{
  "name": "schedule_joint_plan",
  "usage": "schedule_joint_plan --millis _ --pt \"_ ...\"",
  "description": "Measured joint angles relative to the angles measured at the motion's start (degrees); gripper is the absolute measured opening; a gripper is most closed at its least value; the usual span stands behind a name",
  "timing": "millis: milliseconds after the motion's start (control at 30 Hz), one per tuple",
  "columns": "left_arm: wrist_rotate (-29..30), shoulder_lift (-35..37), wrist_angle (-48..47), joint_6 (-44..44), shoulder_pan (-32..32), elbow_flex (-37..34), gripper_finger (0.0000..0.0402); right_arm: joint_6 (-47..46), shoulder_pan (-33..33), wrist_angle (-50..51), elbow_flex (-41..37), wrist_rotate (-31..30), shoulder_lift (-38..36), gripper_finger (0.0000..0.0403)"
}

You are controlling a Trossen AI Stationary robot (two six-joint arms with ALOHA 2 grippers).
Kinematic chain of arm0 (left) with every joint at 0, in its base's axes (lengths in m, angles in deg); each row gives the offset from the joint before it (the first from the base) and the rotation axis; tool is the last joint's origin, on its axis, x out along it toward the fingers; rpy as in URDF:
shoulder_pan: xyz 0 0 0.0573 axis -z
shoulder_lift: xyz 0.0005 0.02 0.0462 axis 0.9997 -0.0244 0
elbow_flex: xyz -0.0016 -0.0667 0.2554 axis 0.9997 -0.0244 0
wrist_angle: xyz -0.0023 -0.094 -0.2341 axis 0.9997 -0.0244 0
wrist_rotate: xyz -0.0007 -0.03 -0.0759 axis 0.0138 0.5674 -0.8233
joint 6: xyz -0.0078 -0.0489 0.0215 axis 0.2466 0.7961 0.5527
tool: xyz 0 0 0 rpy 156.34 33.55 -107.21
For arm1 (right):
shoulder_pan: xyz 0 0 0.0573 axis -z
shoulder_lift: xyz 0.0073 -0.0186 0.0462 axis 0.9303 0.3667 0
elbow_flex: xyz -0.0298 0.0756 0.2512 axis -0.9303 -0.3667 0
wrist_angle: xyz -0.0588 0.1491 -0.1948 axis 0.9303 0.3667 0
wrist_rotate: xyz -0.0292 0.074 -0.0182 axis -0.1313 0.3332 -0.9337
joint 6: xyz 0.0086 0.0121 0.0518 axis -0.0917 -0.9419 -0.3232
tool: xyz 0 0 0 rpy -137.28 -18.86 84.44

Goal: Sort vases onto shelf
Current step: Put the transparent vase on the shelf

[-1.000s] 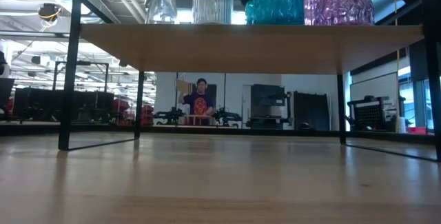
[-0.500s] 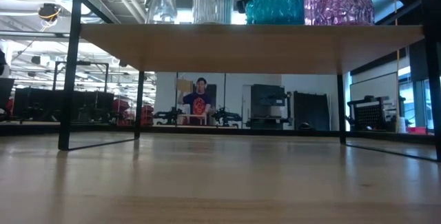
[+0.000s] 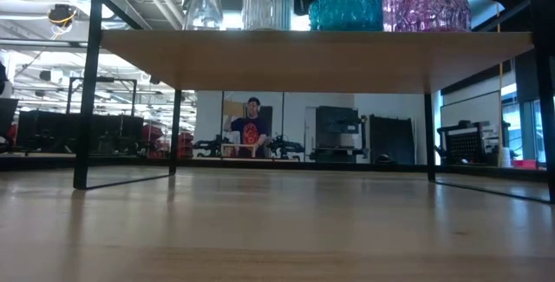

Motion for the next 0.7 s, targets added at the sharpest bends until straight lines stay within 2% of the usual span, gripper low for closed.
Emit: schedule_joint_plan --millis 700 --pt "2.19 -2.01 1.37 1.60 0.37 0.02 0.0277 0.77 -0.02 0.83 -0.04 2.27 0.00 0.0198"
